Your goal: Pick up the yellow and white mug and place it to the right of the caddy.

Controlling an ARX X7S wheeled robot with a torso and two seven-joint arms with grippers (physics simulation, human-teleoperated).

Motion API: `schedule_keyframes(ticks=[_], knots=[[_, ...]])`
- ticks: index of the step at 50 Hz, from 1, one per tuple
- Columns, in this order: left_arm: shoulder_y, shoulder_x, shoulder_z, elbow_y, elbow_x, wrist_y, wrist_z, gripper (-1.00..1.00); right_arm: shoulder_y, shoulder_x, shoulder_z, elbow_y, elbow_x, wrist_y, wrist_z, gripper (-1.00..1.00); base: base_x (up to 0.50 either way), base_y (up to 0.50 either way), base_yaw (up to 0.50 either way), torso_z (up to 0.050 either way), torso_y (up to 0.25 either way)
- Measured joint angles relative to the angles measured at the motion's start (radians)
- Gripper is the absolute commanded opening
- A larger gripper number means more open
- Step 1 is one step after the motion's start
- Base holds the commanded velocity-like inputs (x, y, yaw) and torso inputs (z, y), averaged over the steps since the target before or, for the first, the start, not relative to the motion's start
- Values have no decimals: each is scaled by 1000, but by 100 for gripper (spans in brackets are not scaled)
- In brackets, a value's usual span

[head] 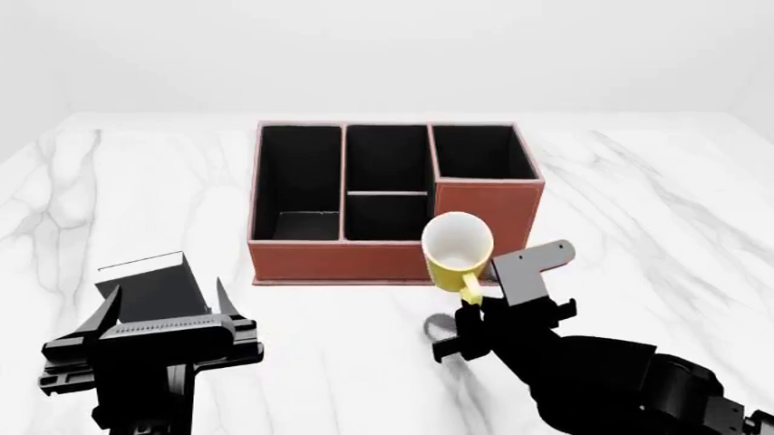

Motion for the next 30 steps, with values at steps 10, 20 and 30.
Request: schedule_keyframes(ticks=[10, 20, 30], knots=[[-1, -3, 3, -4, -3, 3, -4, 100, -10, 44, 20, -2, 17, -15, 22, -100, 0, 0, 0, 0, 1], [0, -7, 4, -7, -7, 7, -8, 100, -17, 81, 38, 4, 33, -28, 44, -100, 0, 0, 0, 0, 1], [-1, -11, 6, -8, -10, 8, -12, 100, -27, 119, 56, 4, 48, -42, 66, -100, 0, 0, 0, 0, 0]])
